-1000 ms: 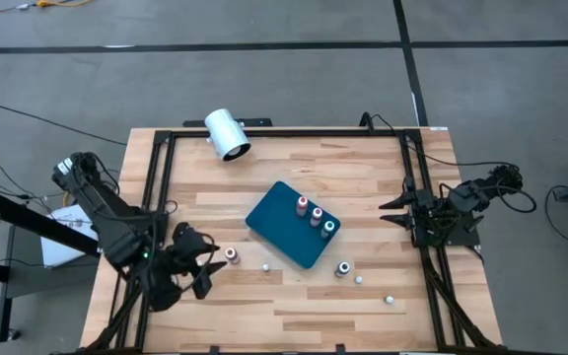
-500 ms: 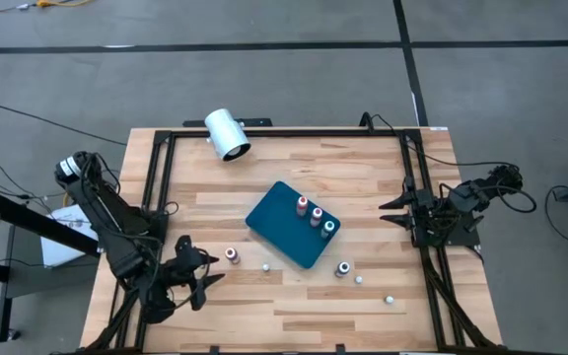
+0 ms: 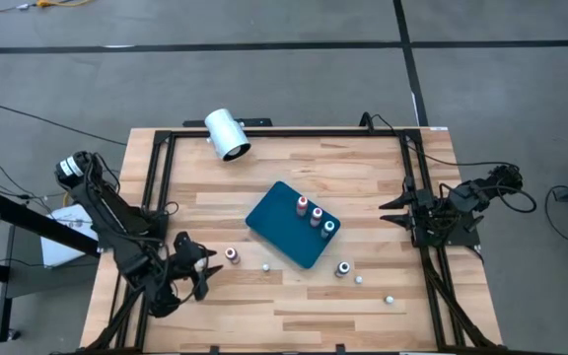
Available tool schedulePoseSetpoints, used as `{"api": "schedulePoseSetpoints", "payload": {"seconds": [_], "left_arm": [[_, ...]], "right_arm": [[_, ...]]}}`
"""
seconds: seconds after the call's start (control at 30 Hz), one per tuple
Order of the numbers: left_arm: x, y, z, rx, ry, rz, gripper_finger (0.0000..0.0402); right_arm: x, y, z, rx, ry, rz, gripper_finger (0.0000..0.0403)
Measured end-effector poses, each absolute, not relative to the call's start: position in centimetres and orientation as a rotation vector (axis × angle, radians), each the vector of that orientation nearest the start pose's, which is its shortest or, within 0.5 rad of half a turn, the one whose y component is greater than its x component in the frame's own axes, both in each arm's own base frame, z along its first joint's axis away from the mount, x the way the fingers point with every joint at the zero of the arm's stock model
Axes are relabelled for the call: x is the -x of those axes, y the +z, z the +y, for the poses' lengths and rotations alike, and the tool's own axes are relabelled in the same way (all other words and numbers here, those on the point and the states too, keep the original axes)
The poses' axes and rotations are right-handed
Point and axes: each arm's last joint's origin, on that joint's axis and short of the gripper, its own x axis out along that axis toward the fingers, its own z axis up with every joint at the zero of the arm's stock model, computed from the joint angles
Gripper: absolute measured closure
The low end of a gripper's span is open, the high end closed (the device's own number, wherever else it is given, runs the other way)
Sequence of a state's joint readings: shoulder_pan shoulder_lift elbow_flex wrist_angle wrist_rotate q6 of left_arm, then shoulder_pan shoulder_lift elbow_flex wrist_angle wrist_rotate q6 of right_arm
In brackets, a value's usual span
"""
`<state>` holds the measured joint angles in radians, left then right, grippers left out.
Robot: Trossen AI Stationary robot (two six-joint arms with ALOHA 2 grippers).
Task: Pick & Place food coloring
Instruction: Put the big red food coloring bottle into the blue bin
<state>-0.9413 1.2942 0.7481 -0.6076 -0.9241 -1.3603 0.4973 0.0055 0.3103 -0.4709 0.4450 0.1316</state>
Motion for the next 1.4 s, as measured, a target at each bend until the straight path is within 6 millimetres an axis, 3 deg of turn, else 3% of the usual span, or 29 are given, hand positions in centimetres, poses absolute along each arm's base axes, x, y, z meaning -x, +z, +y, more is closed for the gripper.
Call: {"api": "schedulePoseSetpoints", "payload": {"seconds": [0.43,1.4], "left_arm": [[-16.8,18.6,-15.1,0.415,0.402,0.588,0.0191],[-19.2,18.3,-12.0,0.359,0.438,0.711,0.0191]], "right_arm": [[-6.2,22.0,2.0,-0.056,0.042,0.151,0.0289],[-6.2,22.0,2.0,-0.056,0.042,0.151,0.0289]]}}
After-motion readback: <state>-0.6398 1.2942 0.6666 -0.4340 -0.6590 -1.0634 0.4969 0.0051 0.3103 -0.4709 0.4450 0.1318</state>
